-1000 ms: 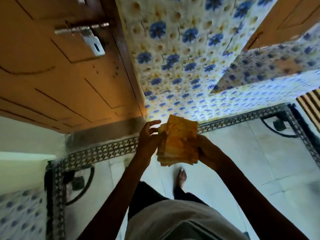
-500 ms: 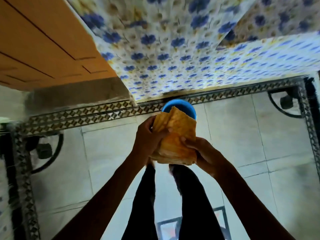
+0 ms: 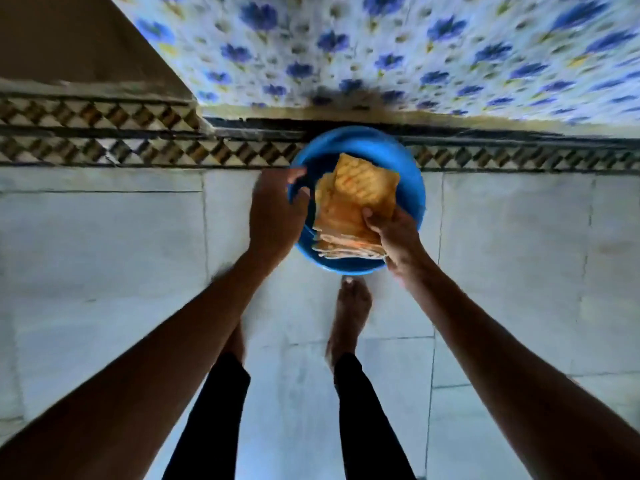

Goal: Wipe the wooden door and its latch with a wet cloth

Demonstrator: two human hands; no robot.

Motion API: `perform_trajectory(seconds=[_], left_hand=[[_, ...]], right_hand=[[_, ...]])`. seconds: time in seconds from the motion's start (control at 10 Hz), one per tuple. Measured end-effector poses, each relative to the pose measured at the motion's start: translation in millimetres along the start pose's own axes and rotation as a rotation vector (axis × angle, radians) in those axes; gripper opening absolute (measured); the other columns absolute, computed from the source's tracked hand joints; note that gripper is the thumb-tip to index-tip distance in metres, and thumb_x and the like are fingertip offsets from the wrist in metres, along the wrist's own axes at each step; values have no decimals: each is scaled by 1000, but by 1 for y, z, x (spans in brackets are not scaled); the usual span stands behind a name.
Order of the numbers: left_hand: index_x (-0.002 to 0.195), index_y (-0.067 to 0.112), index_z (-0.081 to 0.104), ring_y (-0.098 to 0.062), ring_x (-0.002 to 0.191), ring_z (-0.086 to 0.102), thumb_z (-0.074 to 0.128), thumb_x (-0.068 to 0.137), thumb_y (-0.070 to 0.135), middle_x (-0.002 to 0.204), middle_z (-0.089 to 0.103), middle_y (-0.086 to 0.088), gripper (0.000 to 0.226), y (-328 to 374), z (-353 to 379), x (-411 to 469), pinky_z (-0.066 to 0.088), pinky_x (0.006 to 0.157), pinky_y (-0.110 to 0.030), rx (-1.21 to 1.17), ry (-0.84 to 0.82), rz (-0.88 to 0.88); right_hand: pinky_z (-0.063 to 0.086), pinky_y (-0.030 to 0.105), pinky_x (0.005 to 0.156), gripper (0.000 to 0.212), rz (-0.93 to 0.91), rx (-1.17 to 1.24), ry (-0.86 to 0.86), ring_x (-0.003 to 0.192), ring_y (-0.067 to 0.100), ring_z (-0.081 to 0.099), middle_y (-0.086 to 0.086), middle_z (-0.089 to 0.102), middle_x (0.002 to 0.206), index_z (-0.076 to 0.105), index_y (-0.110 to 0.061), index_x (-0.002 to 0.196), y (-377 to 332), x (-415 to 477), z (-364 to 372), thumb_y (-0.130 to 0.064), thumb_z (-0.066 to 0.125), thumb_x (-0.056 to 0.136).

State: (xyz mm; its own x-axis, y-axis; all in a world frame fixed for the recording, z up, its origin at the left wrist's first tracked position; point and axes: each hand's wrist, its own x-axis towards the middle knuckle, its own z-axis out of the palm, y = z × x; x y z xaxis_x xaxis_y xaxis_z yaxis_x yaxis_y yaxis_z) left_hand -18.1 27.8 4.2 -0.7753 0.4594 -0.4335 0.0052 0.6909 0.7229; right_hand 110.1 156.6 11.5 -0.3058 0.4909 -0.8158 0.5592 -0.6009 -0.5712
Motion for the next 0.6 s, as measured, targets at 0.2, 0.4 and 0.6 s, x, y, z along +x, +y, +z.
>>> perform_trajectory(seconds=[0.2,0.4,0.6], left_hand=[[145,-2,38,-28,129,43,52,93,3,140,45,-22,55,-55,46,33,24,105,-4,24,136,176],[147,1,37,-18,131,41,46,95,-3,144,46,-16,53,-63,54,35,21,103,1,-46,197,252],[150,4,32,-23,130,45,56,94,15,141,46,-15,61,-49,36,28,39,107,-26,-68,144,168]], right_hand=[[59,30,78,12,58,-143,-10,76,15,66,4,71,94,67,-12,104,32,118,19,-12,66,91],[42,24,90,40,181,-329,89,134,33,45,23,45,147,41,5,142,56,153,24,-8,39,104],[51,39,94,35,-11,-484,258,114,33,62,18,68,114,63,-1,121,43,117,21,-7,58,87]])
